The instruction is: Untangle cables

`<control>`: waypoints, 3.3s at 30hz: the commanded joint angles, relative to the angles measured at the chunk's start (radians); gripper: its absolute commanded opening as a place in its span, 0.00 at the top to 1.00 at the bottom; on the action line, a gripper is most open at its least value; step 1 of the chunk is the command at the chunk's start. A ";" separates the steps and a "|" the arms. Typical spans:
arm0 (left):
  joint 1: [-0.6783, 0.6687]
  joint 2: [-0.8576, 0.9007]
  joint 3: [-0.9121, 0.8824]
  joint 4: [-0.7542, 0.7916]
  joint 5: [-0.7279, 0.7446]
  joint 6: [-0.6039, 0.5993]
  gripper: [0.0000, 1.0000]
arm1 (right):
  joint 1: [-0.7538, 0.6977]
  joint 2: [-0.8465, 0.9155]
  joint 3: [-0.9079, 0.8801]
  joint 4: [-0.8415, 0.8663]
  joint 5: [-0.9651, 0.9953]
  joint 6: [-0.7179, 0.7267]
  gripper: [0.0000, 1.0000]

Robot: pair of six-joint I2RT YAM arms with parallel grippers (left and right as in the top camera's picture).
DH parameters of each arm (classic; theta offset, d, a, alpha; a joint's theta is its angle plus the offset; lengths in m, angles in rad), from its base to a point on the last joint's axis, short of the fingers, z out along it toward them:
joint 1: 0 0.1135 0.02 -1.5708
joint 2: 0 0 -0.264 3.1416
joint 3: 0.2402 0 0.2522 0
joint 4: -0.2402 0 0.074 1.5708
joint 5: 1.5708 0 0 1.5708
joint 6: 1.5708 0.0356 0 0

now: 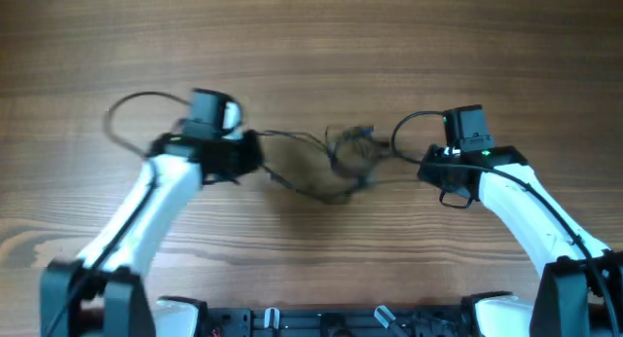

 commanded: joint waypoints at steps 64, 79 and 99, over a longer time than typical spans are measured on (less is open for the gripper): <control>-0.307 0.169 0.017 0.358 0.050 -0.064 0.96 | -0.200 0.009 0.002 0.100 -0.584 -0.354 0.40; 0.058 -0.132 0.021 0.145 -0.108 -0.136 0.55 | 0.303 0.023 0.002 0.496 -0.150 -0.293 0.40; -0.114 -0.029 0.018 0.117 -0.104 -0.132 0.64 | 0.307 0.338 0.002 0.722 -0.189 -0.298 0.56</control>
